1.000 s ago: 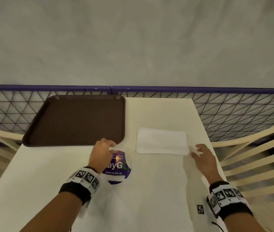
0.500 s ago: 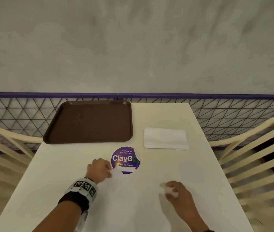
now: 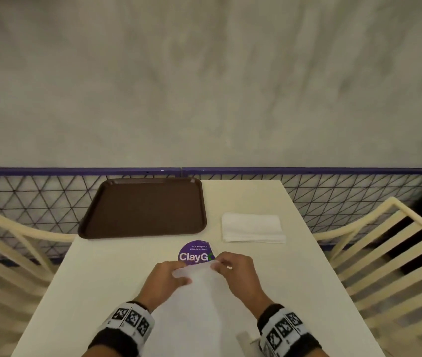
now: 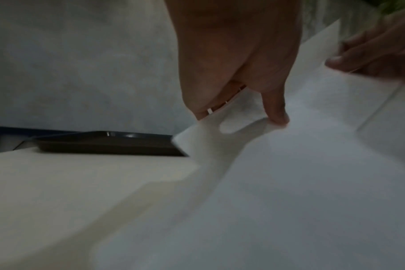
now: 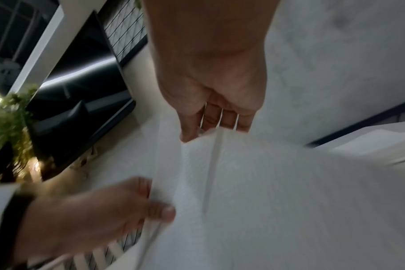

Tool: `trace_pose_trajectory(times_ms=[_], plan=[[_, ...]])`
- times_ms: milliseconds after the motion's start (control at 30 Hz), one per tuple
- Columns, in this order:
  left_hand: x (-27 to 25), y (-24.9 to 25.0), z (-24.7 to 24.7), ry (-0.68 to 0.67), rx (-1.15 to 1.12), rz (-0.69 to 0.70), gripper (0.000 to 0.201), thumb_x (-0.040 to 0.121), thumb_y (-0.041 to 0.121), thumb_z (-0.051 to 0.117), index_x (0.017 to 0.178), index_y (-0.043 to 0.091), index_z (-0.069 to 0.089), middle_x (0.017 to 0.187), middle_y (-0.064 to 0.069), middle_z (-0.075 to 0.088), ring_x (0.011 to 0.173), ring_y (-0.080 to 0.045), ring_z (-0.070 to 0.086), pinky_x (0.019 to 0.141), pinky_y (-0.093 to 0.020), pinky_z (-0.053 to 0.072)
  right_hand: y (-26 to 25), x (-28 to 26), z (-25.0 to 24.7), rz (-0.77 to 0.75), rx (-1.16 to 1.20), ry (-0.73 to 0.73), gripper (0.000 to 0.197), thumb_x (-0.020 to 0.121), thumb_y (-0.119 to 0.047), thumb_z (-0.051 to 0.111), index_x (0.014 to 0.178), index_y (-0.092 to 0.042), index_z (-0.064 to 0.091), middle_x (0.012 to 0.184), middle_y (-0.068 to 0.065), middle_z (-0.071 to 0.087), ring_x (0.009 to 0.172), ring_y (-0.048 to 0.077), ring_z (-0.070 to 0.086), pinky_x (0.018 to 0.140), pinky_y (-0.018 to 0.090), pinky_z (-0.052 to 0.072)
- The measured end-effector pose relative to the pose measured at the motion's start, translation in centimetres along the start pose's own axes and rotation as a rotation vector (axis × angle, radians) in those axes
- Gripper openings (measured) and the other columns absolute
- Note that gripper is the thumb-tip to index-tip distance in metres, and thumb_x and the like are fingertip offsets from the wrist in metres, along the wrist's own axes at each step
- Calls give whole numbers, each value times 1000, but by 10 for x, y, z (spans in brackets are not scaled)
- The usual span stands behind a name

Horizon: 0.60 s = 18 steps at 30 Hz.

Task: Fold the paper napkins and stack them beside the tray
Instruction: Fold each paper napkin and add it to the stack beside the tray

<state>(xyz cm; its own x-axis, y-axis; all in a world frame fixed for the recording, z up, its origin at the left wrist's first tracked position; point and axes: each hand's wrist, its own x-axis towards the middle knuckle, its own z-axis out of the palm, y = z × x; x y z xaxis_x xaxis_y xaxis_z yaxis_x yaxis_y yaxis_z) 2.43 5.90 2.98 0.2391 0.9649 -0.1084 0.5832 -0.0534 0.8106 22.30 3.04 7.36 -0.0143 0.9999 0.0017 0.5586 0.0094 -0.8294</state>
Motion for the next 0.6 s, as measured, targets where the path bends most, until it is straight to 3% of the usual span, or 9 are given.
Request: trace_pose_trajectory(times_ms=[67,133,300,400,467,533,600], plan=[[-4,-6,-2,18,-34,-43,29,74,20,76,56,40,64,57,18,65,58,-1,59,59,-18,44,1,1,-12,-1,49,60,29,81,-15,68,61,-34,60,64,-11,66,67,1,59,67,18,45],[-6,-9,-3,38,-87,-78,33,76,17,75,50,35,64,51,14,62,51,-2,54,54,-17,40,3,1,-24,1,74,114,32,80,-10,68,60,-34,59,56,-16,62,59,-5,55,61,12,42],[-1,-2,-8,77,-358,-68,20,81,21,71,61,22,72,63,4,64,62,-9,54,64,-27,41,14,-3,-46,-28,97,244,39,80,-1,65,63,-35,61,65,-25,65,66,-2,58,63,10,42],[2,7,-10,97,-380,-18,15,86,23,65,78,17,77,81,-1,74,73,-5,63,73,-21,46,20,-8,-52,-42,90,320,44,79,5,62,66,-36,62,71,-21,67,73,-2,61,65,13,44],[5,11,-10,123,-306,6,19,88,19,62,74,19,76,79,0,74,73,-3,65,74,-19,46,21,-11,-54,-52,75,357,39,79,6,62,69,-31,65,67,-20,66,72,-9,59,62,7,42],[8,18,-9,181,-288,33,29,88,8,61,72,29,74,73,7,74,73,2,65,74,-10,45,24,-11,-55,-69,94,408,30,80,6,62,73,-22,69,66,-24,65,67,-9,58,58,6,39],[10,29,-10,279,-296,45,35,85,2,62,74,35,71,73,19,71,79,5,65,76,-4,43,24,-10,-58,-55,143,427,29,81,0,65,66,-25,66,59,-24,62,54,-1,52,51,8,35]])
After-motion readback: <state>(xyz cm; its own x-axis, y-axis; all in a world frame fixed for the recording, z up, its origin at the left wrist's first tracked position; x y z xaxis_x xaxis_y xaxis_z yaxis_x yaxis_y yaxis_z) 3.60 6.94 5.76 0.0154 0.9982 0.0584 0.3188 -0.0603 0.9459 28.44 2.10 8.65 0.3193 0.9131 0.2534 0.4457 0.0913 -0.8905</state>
